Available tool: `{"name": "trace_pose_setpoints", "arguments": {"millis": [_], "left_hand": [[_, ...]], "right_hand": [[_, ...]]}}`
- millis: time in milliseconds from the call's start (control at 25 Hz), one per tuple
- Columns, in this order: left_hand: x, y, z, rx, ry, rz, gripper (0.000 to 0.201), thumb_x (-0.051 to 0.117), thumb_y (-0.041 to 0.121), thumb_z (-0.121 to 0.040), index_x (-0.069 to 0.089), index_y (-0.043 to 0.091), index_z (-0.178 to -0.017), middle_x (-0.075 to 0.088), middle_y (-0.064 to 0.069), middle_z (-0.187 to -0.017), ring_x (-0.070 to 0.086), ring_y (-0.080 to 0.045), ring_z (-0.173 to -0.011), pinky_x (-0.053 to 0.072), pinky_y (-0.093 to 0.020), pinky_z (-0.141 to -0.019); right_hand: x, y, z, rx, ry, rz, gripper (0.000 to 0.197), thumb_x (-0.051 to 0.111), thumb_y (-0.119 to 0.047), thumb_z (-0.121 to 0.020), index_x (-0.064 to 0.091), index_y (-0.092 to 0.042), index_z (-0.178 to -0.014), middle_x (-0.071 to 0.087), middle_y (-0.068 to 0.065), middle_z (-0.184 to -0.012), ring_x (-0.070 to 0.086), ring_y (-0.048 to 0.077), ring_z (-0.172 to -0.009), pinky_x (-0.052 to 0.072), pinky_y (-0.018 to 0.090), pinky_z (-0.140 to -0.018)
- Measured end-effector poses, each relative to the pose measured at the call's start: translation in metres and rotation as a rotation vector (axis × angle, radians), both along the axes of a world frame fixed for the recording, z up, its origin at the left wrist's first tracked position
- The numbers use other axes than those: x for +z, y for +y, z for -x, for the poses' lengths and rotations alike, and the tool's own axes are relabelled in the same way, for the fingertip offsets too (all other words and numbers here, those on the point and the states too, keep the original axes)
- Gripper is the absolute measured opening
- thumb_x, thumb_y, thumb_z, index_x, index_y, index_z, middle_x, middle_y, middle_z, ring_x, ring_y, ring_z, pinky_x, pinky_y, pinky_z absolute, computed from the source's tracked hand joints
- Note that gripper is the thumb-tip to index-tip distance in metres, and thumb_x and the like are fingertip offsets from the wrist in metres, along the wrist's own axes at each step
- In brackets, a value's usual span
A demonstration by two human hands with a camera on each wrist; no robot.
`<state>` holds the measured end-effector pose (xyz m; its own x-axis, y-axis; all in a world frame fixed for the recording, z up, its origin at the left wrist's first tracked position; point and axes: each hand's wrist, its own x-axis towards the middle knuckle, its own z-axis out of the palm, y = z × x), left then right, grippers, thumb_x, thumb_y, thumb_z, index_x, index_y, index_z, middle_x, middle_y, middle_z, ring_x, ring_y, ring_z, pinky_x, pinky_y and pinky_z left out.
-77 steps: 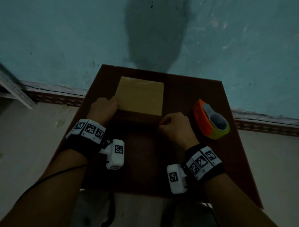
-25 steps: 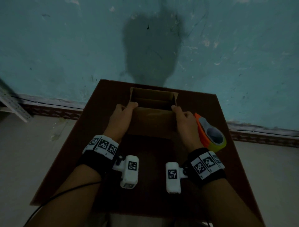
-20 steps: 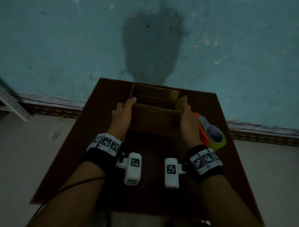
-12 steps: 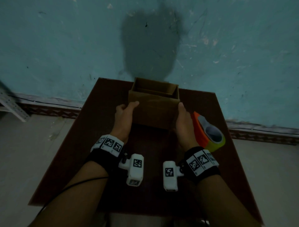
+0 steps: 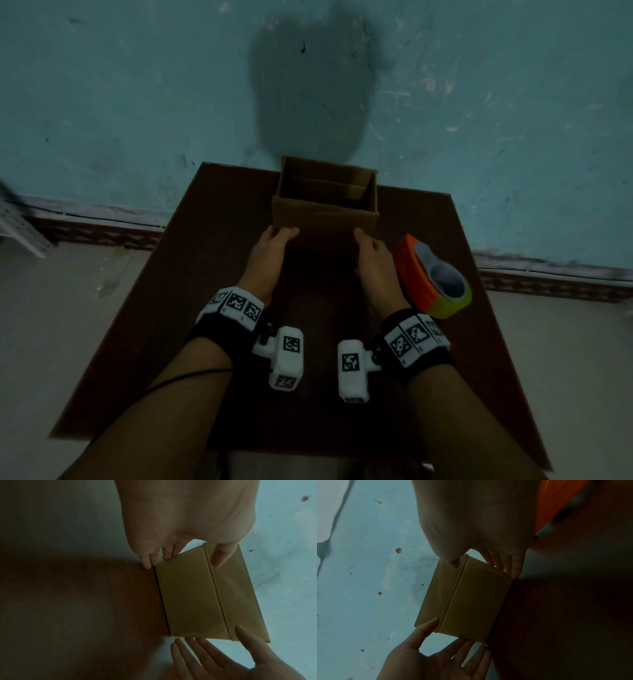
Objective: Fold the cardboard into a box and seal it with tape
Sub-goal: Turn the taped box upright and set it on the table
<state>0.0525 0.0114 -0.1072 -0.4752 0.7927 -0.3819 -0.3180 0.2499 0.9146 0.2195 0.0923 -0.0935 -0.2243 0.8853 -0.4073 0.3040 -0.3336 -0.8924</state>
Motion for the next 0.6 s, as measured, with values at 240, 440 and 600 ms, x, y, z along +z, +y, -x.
{"name": "trace_pose_setpoints", "arguments": {"millis": [240, 440, 600], "left_hand": [[0.000, 0.003, -0.003, 0.003, -0.042, -0.005, 0.042, 0.059, 0.037, -0.102, 0.056, 0.031, -0.143, 0.065, 0.006, -0.128, 0.061, -0.007, -0.105, 0.043, -0.026, -0.073], [0.000, 0.003, 0.000, -0.013, -0.023, -0.001, 0.055, 0.061, 0.044, -0.098, 0.050, 0.033, -0.150, 0.063, 0.005, -0.134, 0.061, -0.012, -0.114, 0.044, -0.029, -0.078], [-0.005, 0.004, 0.006, -0.003, 0.016, -0.017, 0.067, 0.065, 0.054, -0.090, 0.050, 0.033, -0.151, 0.061, 0.004, -0.140, 0.059, -0.015, -0.121, 0.047, -0.038, -0.094]], "right_hand": [[-0.009, 0.005, 0.000, 0.001, 0.054, -0.026, 0.102, 0.055, -0.084, -0.074, 0.046, -0.030, -0.161, 0.059, -0.001, -0.156, 0.058, 0.022, -0.138, 0.043, 0.053, -0.119], [-0.012, 0.010, -0.001, -0.002, 0.057, -0.028, 0.101, 0.054, -0.083, -0.077, 0.043, -0.031, -0.162, 0.056, 0.000, -0.160, 0.056, 0.024, -0.141, 0.042, 0.055, -0.120], [-0.003, 0.008, -0.008, 0.024, 0.029, -0.050, 0.086, 0.050, -0.073, -0.092, 0.040, -0.028, -0.165, 0.050, 0.001, -0.165, 0.051, 0.026, -0.147, 0.039, 0.055, -0.122]]}}
